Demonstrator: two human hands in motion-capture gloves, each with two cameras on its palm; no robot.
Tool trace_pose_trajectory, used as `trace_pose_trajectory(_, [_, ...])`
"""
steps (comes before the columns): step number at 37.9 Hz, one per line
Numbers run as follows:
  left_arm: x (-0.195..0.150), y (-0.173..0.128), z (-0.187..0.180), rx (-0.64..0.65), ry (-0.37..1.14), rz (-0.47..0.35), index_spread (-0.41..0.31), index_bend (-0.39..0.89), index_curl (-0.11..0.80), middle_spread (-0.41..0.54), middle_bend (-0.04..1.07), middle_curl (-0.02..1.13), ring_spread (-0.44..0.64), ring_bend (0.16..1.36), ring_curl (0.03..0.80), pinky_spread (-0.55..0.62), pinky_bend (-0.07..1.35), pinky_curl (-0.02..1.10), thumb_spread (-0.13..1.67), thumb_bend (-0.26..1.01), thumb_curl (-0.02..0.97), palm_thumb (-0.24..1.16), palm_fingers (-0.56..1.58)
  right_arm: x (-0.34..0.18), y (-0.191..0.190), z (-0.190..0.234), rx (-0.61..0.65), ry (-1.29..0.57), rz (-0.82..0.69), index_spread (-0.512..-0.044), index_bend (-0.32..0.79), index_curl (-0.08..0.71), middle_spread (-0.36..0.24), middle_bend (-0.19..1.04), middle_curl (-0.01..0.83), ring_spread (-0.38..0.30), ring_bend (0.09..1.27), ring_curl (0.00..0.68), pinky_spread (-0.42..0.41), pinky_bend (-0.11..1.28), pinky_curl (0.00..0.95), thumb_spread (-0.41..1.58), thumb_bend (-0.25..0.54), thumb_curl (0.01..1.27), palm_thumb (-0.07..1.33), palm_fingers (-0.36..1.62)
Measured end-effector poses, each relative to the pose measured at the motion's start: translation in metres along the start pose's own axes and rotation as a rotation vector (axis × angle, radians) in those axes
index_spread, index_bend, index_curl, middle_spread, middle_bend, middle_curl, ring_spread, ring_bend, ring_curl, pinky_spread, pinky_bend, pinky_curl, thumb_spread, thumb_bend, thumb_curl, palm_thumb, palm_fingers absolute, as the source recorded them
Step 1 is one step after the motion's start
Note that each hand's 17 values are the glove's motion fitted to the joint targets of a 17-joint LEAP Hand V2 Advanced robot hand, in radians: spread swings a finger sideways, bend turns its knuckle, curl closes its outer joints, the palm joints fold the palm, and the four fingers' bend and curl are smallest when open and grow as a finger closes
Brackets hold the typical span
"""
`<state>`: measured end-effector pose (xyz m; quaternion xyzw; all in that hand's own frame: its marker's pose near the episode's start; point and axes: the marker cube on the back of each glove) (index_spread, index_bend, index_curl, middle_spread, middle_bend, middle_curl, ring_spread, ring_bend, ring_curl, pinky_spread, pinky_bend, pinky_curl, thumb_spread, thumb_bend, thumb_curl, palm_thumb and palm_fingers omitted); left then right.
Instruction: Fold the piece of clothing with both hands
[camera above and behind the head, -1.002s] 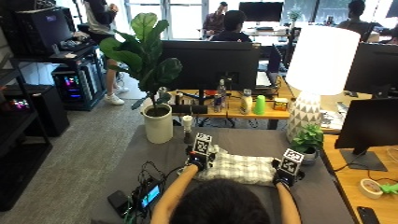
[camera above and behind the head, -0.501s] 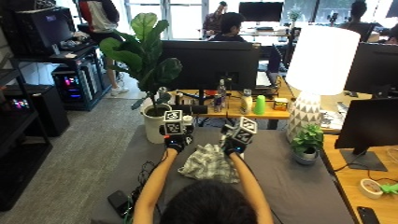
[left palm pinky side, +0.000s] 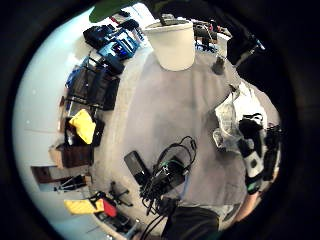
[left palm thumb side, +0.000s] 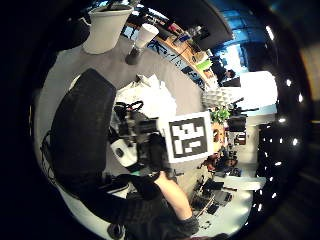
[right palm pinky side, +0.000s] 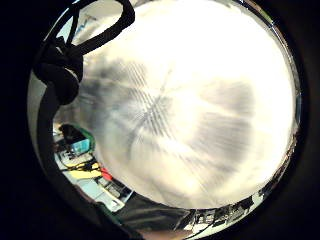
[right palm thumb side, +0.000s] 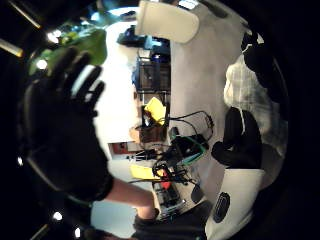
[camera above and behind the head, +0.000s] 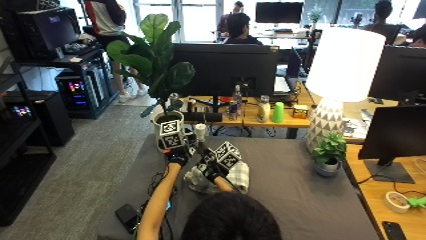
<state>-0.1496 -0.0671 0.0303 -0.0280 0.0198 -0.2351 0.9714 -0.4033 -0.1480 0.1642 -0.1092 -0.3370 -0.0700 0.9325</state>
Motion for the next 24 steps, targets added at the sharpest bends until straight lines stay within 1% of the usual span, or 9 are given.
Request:
trace_pose_trajectory(2, [0.001, 0.001, 0.0, -0.005, 0.0, -0.011, -0.133, 0.15, 0.369, -0.058, 0.14, 0.29, -0.1, 0.55, 0.369, -0.08, 0.4, 0.39, 1.4, 0.01, 0.198, 0.18, 0.63, -0.001, 0.0, -0.019, 0.049, 0.04, 0.038, -0.212, 0.08, 0.261, -0.092, 0.3, 0.487, -0.169, 0.61, 0.469, -0.154, 0.57, 0.456, 0.78, -0.014, 0.62, 1.05, 0.9])
trace_pose_trajectory(5, [0.003, 0.003, -0.002, -0.021, -0.016, -0.029, -0.133, 0.15, 0.368, -0.06, 0.14, 0.29, -0.11, 0.55, 0.368, -0.08, 0.4, 0.39, 1.4, 0.0, 0.196, 0.18, 0.64, -0.002, 0.005, -0.047, 0.081, 0.081, 0.078, -0.211, 0.08, 0.251, -0.086, 0.29, 0.481, -0.16, 0.6, 0.459, -0.14, 0.56, 0.447, 0.82, -0.016, 0.61, 1.04, 0.91])
trace_pose_trajectory(9, [0.007, 0.002, -0.001, -0.032, -0.043, -0.029, -0.133, 0.15, 0.366, -0.061, 0.14, 0.29, -0.11, 0.55, 0.369, -0.08, 0.4, 0.39, 1.41, 0.0, 0.191, 0.18, 0.64, 0.002, 0.01, -0.087, 0.141, 0.146, 0.041, -0.201, 0.1, 0.249, -0.075, 0.29, 0.48, -0.147, 0.59, 0.449, -0.121, 0.52, 0.432, 0.92, -0.005, 0.6, 1.04, 0.95])
trace_pose_trajectory(12, [0.01, 0.002, 0.0, -0.037, -0.065, -0.029, -0.134, 0.15, 0.365, -0.061, 0.14, 0.29, -0.11, 0.55, 0.369, -0.08, 0.39, 0.39, 1.41, -0.01, 0.188, 0.18, 0.65, 0.009, 0.018, -0.109, 0.153, 0.178, 0.034, -0.199, 0.1, 0.249, -0.07, 0.29, 0.478, -0.141, 0.58, 0.445, -0.113, 0.5, 0.424, 0.98, 0.002, 0.6, 1.05, 0.97])
trace_pose_trajectory(19, [0.016, 0.002, 0.002, -0.044, -0.09, -0.035, -0.135, 0.15, 0.363, -0.062, 0.14, 0.29, -0.11, 0.54, 0.369, -0.08, 0.39, 0.39, 1.4, -0.01, 0.185, 0.17, 0.65, 0.035, 0.031, -0.131, 0.145, 0.256, 0.1, -0.196, 0.1, 0.247, -0.072, 0.27, 0.473, -0.134, 0.57, 0.441, -0.104, 0.46, 0.417, 1.06, -0.005, 0.59, 1.06, 0.98])
trace_pose_trajectory(24, [0.019, -0.007, 0.009, -0.056, -0.093, -0.03, -0.135, 0.15, 0.362, -0.062, 0.14, 0.29, -0.11, 0.54, 0.37, -0.09, 0.39, 0.39, 1.4, -0.01, 0.184, 0.17, 0.65, 0.054, 0.027, -0.136, 0.186, 0.337, 0.095, -0.195, 0.09, 0.243, -0.072, 0.26, 0.473, -0.133, 0.56, 0.437, -0.096, 0.44, 0.414, 1.09, -0.01, 0.58, 1.06, 0.99])
